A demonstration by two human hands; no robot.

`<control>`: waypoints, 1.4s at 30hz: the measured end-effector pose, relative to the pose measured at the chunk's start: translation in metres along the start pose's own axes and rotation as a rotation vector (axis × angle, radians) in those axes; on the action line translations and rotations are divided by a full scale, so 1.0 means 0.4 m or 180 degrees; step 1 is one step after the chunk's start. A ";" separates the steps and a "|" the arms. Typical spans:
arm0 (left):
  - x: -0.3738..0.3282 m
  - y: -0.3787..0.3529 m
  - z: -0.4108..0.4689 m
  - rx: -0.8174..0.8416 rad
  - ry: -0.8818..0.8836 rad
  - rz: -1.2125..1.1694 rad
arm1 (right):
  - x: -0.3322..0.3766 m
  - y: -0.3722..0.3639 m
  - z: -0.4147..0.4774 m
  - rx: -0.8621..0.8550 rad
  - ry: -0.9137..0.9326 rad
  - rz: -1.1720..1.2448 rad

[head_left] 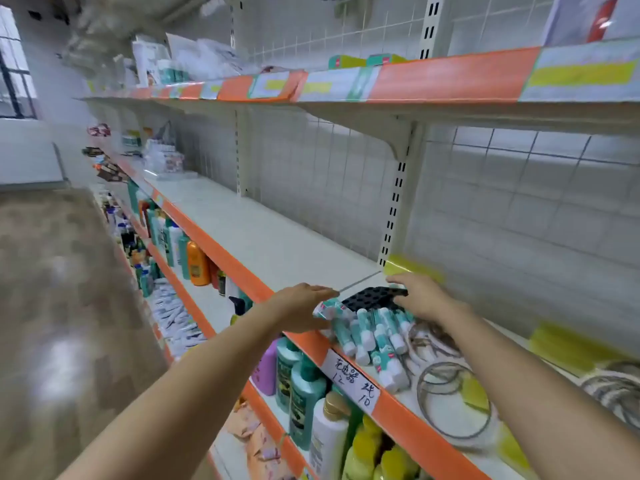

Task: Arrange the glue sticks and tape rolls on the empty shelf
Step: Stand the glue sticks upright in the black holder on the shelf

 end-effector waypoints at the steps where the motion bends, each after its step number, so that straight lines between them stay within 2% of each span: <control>1: 0.001 -0.003 0.009 0.0063 -0.0042 0.0006 | -0.003 -0.002 0.012 0.0025 -0.0042 -0.0025; 7: 0.016 -0.035 0.070 0.0274 -0.0302 -0.0194 | 0.004 -0.076 0.074 0.0474 0.0008 -0.0310; 12: 0.008 -0.020 0.106 0.0104 -0.0661 0.0015 | 0.011 -0.071 0.103 0.0441 0.0077 -0.0152; 15: 0.059 -0.013 0.120 -0.0045 -0.0461 -0.0075 | 0.028 -0.046 0.133 0.0220 0.0201 -0.0084; 21: 0.259 0.019 0.081 -0.0629 0.0412 -0.0704 | 0.080 -0.033 0.227 -0.0186 0.0315 0.0217; 27: 0.465 -0.011 0.048 -0.0610 0.0944 -0.0828 | 0.175 -0.090 0.362 -0.0124 0.0304 0.0278; 33: 0.716 -0.031 0.084 -0.0620 0.0996 -0.0655 | 0.302 -0.183 0.568 -0.0029 0.0309 0.0285; 37: 0.929 -0.024 0.141 -0.0458 0.0952 -0.0267 | 0.400 -0.229 0.741 0.0028 0.0244 0.0121; 42: 1.166 0.006 0.228 -0.0484 0.0771 -0.0318 | 0.504 -0.262 0.931 0.0050 0.0028 -0.0092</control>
Point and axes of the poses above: each hand's wrist, its own z-axis towards the middle knuckle, its own y-axis out of the back of the hand, x = y × z, the point moved 9 cm from there along z, towards the middle knuckle, and after that the axes turned 10 degrees about z, right-handed, at the moved point
